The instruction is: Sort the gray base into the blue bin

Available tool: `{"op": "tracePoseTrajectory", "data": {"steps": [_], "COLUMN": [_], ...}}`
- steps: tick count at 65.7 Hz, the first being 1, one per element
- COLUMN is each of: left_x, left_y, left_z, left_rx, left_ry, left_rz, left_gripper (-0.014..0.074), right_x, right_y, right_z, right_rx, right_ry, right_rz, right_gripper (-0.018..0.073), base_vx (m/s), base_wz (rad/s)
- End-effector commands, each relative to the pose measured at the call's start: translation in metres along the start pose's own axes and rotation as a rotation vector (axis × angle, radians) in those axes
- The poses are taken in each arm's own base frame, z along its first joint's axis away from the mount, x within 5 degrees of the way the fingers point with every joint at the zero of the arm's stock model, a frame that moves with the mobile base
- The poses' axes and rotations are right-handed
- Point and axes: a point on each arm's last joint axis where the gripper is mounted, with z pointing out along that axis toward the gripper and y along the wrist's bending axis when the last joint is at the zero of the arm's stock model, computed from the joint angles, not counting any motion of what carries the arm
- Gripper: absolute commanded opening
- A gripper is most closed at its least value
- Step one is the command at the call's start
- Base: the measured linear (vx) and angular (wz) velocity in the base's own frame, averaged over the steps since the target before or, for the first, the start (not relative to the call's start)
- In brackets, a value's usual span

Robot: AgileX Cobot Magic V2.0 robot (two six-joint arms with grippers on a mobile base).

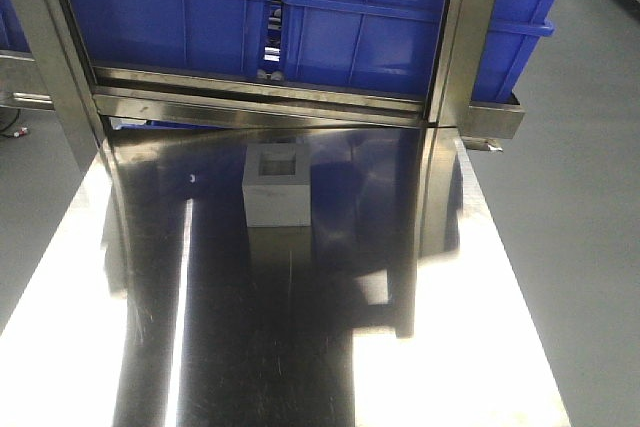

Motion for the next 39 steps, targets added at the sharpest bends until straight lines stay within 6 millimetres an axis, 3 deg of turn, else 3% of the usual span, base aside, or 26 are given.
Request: {"op": "tracePoseTrajectory", "data": {"steps": [1,11,19,39], "left_x": [-0.0187,-0.0180,-0.0176,-0.0198], "left_y": [0.0003,0.0002,0.0002,0.0003], "left_z": [-0.0031,-0.0030,-0.0030,-0.0032], "left_rx": [-0.004,-0.002,-0.002,-0.003], "left_ry": [-0.115,-0.107,-0.103,-0.127], "left_rz": [-0.004,-0.008,-0.008,-0.009], "left_gripper": [0.0147,0.0521,0.0736,0.0673], "right_x": [-0.0067,-0.0067,-0.0067,-0.0067], "right_y": [0.0001,0.0001,0.0001,0.0001], "right_z": [-0.0003,-0.0003,-0.0003,-0.0003], "right_rx": [0.000,0.000,0.000,0.000], "right_ry": [-0.076,-0.076,-0.076,-0.076], "right_rz": [-0.014,-0.014,-0.014,-0.014], "right_gripper": [-0.0005,-0.0005,-0.0005,-0.0005], "base_vx": [0.00,0.00,0.00,0.00], "base_wz": [0.00,0.00,0.00,0.00]}}
